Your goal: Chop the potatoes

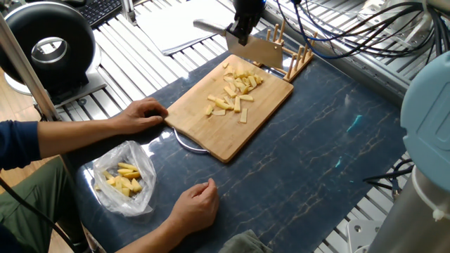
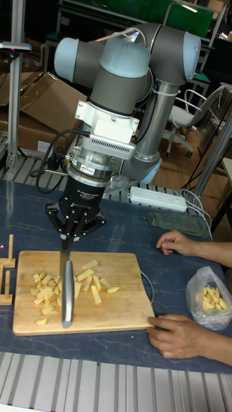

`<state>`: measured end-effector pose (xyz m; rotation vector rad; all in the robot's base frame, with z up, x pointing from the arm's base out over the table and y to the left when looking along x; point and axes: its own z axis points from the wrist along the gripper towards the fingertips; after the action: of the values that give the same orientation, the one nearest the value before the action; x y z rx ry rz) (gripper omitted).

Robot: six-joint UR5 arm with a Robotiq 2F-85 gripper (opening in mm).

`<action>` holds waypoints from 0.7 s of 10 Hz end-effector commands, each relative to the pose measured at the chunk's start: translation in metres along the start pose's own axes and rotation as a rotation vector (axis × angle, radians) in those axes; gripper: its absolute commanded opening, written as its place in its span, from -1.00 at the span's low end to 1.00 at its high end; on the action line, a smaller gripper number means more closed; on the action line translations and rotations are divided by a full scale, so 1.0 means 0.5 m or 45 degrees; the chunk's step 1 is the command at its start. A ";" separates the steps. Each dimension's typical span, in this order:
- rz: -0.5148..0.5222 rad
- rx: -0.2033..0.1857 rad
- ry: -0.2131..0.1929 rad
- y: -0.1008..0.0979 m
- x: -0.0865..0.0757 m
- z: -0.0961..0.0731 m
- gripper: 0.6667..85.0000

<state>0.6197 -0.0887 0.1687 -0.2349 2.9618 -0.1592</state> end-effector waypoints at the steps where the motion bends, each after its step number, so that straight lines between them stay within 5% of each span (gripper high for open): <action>1: 0.029 0.005 -0.010 -0.004 -0.004 -0.002 -0.99; 3: -0.036 -0.013 -0.003 -0.015 -0.003 -0.006 -0.99; 7: -0.186 -0.030 -0.030 -0.179 0.017 0.001 -0.99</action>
<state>0.6248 -0.1435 0.1756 -0.3776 2.9472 -0.1543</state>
